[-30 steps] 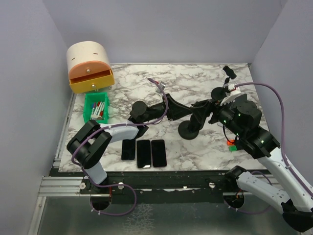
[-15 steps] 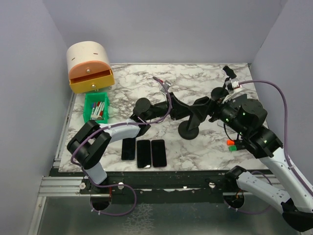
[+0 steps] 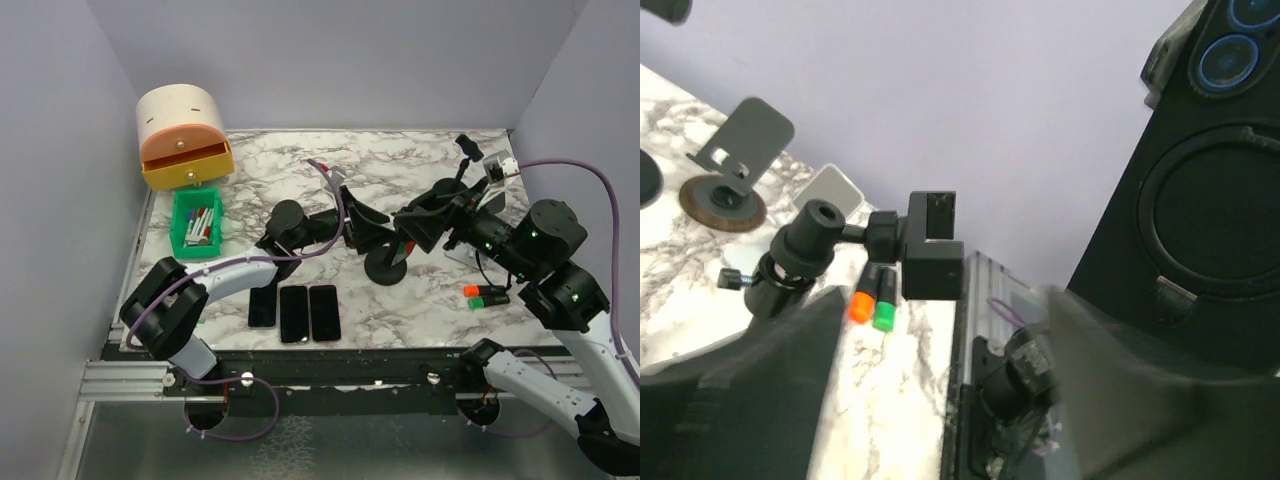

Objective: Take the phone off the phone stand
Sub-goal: Place the phone at the center of the board.

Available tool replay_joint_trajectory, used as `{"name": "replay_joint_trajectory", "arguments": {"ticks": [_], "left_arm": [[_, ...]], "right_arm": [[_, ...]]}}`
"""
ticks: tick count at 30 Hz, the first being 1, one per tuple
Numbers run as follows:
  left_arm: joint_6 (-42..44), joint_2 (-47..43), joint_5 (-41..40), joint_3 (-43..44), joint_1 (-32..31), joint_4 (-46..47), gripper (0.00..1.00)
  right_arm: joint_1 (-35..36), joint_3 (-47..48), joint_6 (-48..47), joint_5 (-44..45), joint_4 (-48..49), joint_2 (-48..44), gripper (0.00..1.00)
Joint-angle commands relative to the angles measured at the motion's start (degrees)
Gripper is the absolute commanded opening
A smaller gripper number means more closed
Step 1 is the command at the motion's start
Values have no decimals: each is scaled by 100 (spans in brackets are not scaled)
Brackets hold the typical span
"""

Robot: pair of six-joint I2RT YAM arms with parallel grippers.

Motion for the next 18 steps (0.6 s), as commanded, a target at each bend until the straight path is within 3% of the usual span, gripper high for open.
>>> {"name": "replay_joint_trajectory", "arguments": {"ticks": [1,7,11,18], "left_arm": [[433,-713,-448,-180,-18,-375,98],[1395,-1990,-1349,-493,8,-1615,99],[2078,-3206,-2171,-1221,16,-1921,99],[3084,-4333,-2121,-1043,0,-3541,99]], "right_arm": [[-18,420,-78,-456,-258,-248,0],[-18,628,-352,-504,-652,-477,0],[-18,637,-426,-281,-840,-533,0],[-26,816,-477,-453,-653,-269,0]]}}
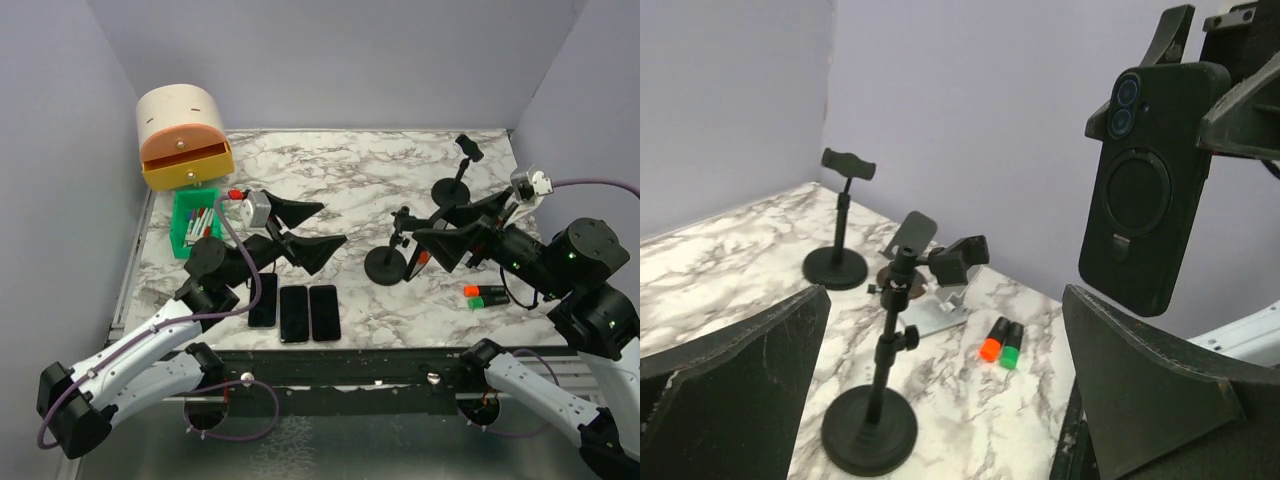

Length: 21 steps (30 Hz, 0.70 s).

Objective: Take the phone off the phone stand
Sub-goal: Place the phone at the center of the board.

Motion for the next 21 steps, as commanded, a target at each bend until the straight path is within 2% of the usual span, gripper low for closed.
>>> {"name": "replay_joint_trajectory", "arguments": {"ticks": [1,11,14,18,21], "left_arm": [[829,-361,-356,225,-9,-1340,99],[-138,-286,275,591,-8,-1406,99],[-284,-364,226,638,-10,-1440,99],[-255,-406,3,774,-10,-1950,99],[-106,-370,-70,904,-10,-2467,99]], "right_arm": [[-25,449,-130,-124,59,426,0],[-18,713,286,-397,765,1405,0],[-18,794,330,-388,910,1592,0],[127,895,341,-276,1034,1834,0],[573,1054,229,195,1015,2089,0]]}}
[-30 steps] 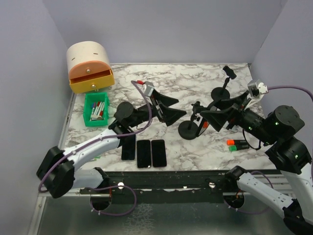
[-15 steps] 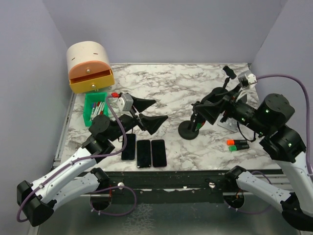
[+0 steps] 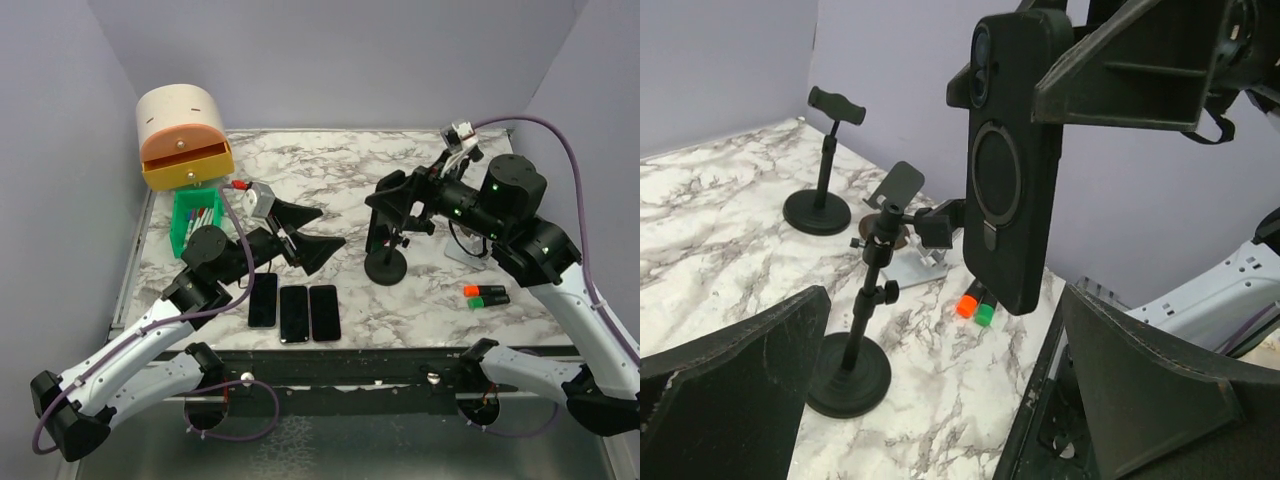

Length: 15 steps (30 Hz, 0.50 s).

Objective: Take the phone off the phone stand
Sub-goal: Place the phone at the center of the board.

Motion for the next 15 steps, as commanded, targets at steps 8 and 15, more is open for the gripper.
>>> {"name": "replay_joint_trajectory", "arguments": {"ticks": [8,15], "left_arm": [[243,-108,-248,476,-6,-897,99],[569,25,-818,853,-10,-1476,99]], "right_arm": [[1322,713,152,1977,516,790,0],[1630,860,458,2704,455,1112,0]]}}
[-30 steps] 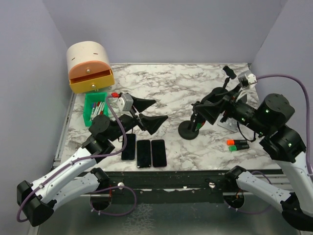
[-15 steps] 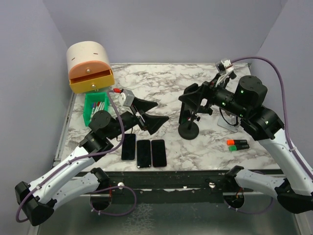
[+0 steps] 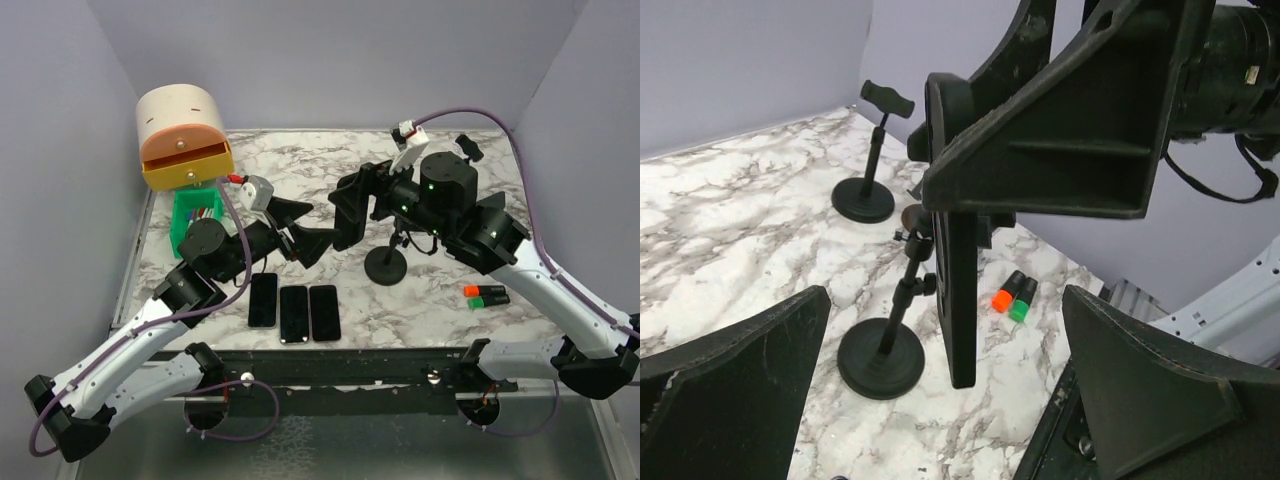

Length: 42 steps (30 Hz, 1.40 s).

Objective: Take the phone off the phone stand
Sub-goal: Place the phone at the center of the board.

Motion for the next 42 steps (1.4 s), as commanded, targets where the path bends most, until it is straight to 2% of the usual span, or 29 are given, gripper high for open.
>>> {"name": "replay_joint_trajectory", "arguments": {"ticks": [1,13,15,17,19,29,36,42], "left_arm": [[258,82,-412,409,-11,-498,98],[19,509,-709,765,-11,-840,83],[3,561,-706,806,-13,-809,77],[-23,606,-626,847,-13,-749,66],[-45,651,-486,908,-8,-693,61],[-35,799,-197,974,-13,-560,58],[1,918,-172,1035,-12,-468,50],[8,1019,-90,1075,-14,-459,35]], "right_arm": [[190,359,279,753,302,47,0],[278,670,609,964,159,332,0],[291,689,627,957,151,358,0],[293,681,638,951,148,358,0],[292,648,654,951,165,344,0],[306,631,739,868,191,340,0],[326,655,762,819,168,389,0],[334,654,762,827,128,397,0]]}}
